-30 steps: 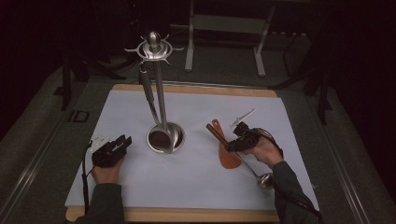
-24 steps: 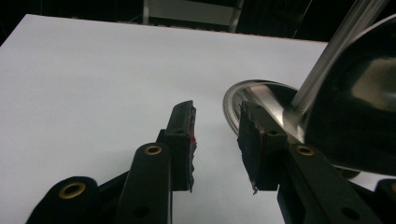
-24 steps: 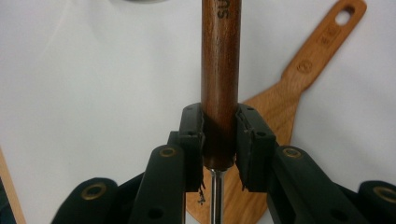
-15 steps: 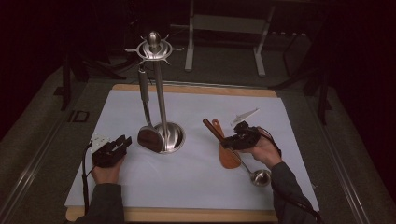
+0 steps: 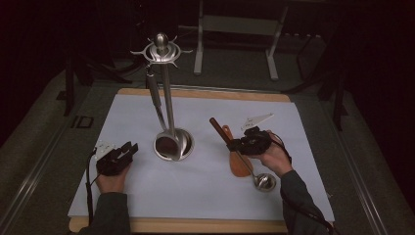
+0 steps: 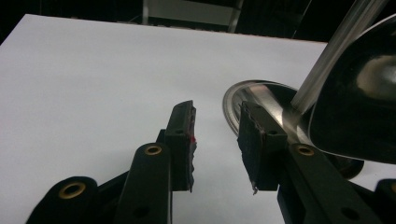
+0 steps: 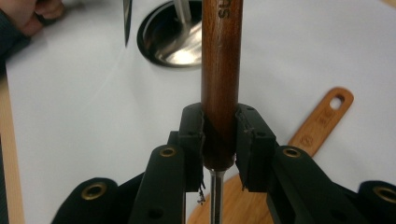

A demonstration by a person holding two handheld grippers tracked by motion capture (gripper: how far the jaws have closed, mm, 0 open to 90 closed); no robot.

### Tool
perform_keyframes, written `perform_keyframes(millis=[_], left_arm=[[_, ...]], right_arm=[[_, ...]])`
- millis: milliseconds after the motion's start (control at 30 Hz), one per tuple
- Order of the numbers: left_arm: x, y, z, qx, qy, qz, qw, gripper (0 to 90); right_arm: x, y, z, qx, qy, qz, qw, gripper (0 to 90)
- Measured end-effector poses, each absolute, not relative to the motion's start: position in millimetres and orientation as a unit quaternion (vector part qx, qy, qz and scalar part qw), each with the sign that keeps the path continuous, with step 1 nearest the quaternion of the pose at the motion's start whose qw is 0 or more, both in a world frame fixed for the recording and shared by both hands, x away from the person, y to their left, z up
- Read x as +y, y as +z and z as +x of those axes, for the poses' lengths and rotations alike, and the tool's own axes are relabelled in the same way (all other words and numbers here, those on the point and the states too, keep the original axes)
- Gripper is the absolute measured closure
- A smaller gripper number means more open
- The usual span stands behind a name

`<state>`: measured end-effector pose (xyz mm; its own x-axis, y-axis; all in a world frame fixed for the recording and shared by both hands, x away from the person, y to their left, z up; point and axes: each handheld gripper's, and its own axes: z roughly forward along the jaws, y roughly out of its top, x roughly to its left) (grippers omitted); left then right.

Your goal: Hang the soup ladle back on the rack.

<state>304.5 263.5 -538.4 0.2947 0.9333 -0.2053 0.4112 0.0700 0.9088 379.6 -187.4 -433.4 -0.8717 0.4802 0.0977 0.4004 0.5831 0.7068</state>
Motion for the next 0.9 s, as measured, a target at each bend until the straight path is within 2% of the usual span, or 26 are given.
perform_keyframes(millis=[333, 900], left_arm=[[263, -538, 304, 0.534, 0.26, 0.63, 0.501, 66.2], [264, -539, 305, 0.534, 0.261, 0.63, 0.501, 66.2]], right_arm=[[-178, -420, 372, 0.878, 0.411, 0.23, 0.077, 74.3], [-169, -405, 362, 0.871, 0.439, 0.205, 0.08, 74.4]])
